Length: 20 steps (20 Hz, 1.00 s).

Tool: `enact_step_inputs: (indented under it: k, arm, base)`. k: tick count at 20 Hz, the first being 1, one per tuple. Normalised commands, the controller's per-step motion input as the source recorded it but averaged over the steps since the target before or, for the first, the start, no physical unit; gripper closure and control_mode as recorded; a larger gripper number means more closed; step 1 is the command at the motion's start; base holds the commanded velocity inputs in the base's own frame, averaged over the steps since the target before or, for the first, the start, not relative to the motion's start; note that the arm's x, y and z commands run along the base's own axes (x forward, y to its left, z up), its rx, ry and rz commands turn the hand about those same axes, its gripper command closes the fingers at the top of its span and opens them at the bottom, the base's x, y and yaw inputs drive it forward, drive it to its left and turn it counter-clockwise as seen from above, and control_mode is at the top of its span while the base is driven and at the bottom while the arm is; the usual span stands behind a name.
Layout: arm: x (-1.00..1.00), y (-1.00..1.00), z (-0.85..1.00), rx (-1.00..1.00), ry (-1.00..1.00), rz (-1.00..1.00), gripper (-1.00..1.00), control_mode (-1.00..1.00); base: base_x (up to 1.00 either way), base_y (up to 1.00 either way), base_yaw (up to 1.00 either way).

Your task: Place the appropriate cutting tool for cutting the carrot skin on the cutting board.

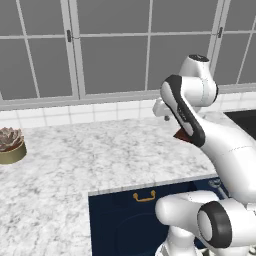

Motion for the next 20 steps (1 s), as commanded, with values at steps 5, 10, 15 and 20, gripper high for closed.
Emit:
enact_step_inputs:
  k: [5, 10, 15, 20]
  arm:
    - [-0.37, 0.06, -0.06, -0.02, -0.02, 0.04, -1.0, -1.0]
    - [-0.95, -0.81, -0.62, 0.0, 0.0, 0.0, -1.0, -1.0]
    - [-0.46, -1.0, -0.94, -0.12, 0.04, 0.17, -1.0, -1.0]
    - [-0.2, -1.0, -0.48, -0.06, 0.01, 0.26, -1.0, -1.0]
  base:
    - [0.0, 0.0, 0.0]
    - [0.0, 0.0, 0.0]
    - [0.0, 0.0, 0.0]
    - [0.0, 0.0, 0.0]
